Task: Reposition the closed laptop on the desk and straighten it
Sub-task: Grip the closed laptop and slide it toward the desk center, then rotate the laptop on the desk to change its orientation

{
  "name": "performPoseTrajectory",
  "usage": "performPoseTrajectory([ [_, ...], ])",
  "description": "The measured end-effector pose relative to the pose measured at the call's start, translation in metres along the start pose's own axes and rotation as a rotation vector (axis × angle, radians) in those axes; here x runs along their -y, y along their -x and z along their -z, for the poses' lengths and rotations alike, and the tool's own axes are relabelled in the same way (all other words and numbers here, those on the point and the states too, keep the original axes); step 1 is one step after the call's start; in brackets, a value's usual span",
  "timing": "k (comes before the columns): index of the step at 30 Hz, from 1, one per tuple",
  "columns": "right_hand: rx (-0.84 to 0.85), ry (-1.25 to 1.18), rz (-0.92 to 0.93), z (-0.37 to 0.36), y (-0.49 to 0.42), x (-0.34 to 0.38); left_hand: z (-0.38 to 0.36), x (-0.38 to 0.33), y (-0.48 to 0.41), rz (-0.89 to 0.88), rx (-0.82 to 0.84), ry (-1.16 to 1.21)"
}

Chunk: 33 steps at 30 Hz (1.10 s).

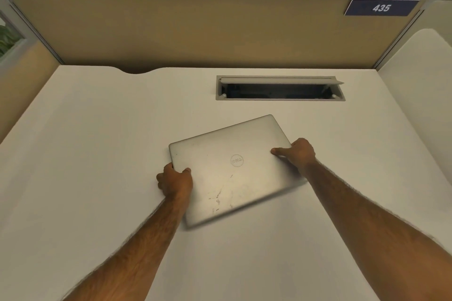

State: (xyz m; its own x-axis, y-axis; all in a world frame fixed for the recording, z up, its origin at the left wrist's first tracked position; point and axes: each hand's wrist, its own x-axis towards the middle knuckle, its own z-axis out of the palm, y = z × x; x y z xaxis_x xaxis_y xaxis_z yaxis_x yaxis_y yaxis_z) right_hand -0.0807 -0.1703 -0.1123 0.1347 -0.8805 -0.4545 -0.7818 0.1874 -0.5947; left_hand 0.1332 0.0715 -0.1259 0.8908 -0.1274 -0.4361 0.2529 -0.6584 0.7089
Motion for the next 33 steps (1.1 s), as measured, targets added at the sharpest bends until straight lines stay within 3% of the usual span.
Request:
performPoseTrajectory([
  [13,-0.058,0.146,-0.032,-0.010,0.006,0.004,-0.003,0.000,-0.003,-0.025,0.017,-0.188],
  [20,-0.026,0.104,-0.021,-0.005,0.021,0.000,0.003,-0.012,0.000,-0.035,0.066,-0.320],
  [25,-0.188,-0.014,-0.084,0.003,0.063,-0.005,0.004,-0.042,-0.006,-0.356,0.023,-0.490],
  [29,-0.330,-0.404,-0.213,-0.005,0.113,-0.021,-0.011,-0.074,-0.019,-0.609,0.215,-0.661],
  [33,-0.122,-0.887,-0.470,-0.031,0.149,-0.026,-0.033,-0.095,-0.029,-0.626,0.398,-0.717],
])
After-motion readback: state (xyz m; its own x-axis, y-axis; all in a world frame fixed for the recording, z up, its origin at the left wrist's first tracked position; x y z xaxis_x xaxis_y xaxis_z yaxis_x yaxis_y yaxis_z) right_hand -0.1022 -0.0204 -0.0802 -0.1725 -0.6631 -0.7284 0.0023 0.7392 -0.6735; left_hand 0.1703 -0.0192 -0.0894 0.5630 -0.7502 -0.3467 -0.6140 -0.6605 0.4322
